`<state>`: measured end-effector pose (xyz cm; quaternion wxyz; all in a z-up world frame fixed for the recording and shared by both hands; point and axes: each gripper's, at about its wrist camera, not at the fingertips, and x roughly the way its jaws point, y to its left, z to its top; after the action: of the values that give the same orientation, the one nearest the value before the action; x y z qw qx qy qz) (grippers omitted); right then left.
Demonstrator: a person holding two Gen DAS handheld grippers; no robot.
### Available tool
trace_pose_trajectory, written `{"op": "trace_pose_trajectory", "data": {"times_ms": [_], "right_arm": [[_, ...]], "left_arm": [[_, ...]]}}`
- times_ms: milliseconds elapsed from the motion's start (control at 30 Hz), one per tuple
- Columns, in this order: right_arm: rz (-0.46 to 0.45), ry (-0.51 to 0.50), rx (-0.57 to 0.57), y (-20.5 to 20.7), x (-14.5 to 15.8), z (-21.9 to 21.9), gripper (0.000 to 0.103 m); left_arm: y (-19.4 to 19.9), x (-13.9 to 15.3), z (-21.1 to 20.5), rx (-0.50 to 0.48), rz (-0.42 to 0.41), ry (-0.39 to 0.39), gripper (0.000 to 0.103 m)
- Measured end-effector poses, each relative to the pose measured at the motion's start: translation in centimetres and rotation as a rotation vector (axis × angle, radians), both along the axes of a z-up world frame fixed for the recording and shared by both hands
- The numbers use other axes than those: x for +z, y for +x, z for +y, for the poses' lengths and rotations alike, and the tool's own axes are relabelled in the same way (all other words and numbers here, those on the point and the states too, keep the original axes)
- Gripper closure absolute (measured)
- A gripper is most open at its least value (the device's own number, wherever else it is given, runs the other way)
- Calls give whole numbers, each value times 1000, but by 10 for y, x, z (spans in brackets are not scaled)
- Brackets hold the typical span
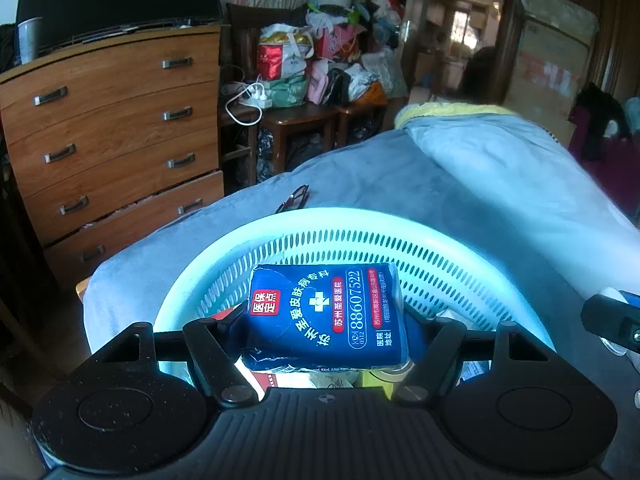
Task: Organize objects
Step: 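Carry the blue box and white cap with both tools over the teal basket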
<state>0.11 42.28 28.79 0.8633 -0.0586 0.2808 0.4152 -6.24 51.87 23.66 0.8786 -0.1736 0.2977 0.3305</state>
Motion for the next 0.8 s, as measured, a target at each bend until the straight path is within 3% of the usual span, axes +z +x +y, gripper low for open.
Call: {"op": "trace_pose_trajectory", "data": {"times_ms": [700, 800], "right_arm": [[1, -1, 19, 1, -3, 7, 59], [-12, 4, 19, 0, -3, 7, 41]], "left_arm": [[-1, -4, 2, 13, 9, 0, 29], [-2, -6, 2, 28, 17, 8, 24]]}}
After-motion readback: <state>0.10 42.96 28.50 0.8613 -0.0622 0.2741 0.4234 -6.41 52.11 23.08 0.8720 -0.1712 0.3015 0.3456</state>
